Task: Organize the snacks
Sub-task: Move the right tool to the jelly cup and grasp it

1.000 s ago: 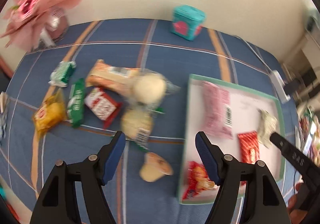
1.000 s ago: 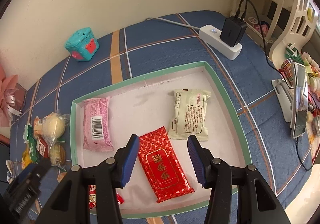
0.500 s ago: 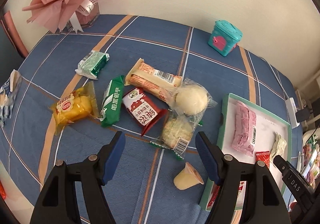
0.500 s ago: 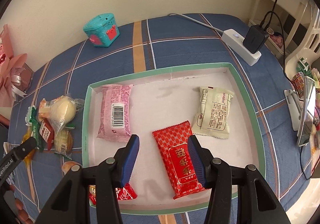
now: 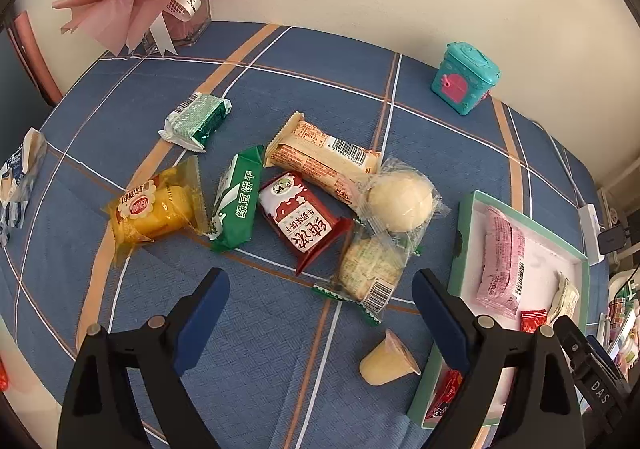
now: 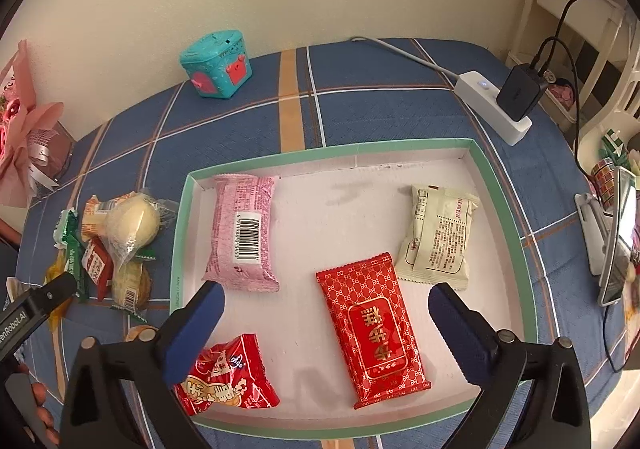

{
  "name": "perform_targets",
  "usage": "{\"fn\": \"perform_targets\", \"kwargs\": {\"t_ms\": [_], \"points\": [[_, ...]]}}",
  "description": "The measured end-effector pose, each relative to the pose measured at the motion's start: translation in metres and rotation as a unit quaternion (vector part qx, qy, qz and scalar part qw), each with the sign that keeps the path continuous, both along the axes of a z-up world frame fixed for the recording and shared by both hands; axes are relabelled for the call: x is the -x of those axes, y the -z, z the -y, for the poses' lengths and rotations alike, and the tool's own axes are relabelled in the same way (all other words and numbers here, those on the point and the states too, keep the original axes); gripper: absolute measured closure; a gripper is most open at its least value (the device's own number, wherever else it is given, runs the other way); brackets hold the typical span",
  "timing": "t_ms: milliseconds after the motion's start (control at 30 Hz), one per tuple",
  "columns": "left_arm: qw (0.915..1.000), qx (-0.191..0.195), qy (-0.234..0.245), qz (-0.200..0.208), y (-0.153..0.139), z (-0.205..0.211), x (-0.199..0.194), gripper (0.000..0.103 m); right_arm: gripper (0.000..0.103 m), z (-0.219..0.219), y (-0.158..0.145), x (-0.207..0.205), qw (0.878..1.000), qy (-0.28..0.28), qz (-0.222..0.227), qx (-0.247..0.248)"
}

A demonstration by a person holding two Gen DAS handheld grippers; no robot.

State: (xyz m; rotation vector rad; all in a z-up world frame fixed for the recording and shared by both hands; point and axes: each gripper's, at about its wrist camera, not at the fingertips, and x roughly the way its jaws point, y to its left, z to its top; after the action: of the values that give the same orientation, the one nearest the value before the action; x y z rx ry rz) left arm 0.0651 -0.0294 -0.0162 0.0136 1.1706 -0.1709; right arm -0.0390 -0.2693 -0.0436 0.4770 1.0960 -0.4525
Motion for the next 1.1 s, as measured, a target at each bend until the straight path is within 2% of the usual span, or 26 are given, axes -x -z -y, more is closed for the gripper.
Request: {"fn": "perform_targets", "kwargs": {"t_ms": [200,267,467,533,667,900,1100], "points": [[1.0,-0.001,-0.002,0.002,0.0,-0.005,-0.003,0.009,0.0,-0.002,-0.002,-0.001,1.0,0.0,0.017,0.002],[1.0,-0.004,-0.004,-0.001,0.001,-0.009,-0.004,0.001,0.0,-0.004,-0.004,-0.001,1.0,0.0,0.026,0.0],[0.9998,-0.002,-0.017,0.004,0.0,-0.028,-0.009,0.0,0.0,-0.018,-0.004,-0.009,0.999,-0.016,0.038,-0.024],[0.9997,0.0,-0.022,0.01,-0.003,-0.037,-0.012,0.0,0.0,-0.028,-0.003,-0.014,0.998,-0.029,0.044,-0.036],[0.9994,0.001,-0.03,0.014,-0.009,-0.055,-0.017,0.0,0.0,-0.058,-0.008,-0.027,0.996,-0.076,0.048,-0.029],[0.9972,-0.02,-0.07,0.018,-0.016,-0.095,-0.023,0.0,0.0,-0.121,-0.015,-0.055,0.983,-0.17,0.056,-0.04],[0.9961,-0.042,-0.077,0.01,-0.011,-0.118,-0.027,0.0,0.0,-0.154,-0.011,-0.065,0.976,-0.208,0.05,-0.043]]}}
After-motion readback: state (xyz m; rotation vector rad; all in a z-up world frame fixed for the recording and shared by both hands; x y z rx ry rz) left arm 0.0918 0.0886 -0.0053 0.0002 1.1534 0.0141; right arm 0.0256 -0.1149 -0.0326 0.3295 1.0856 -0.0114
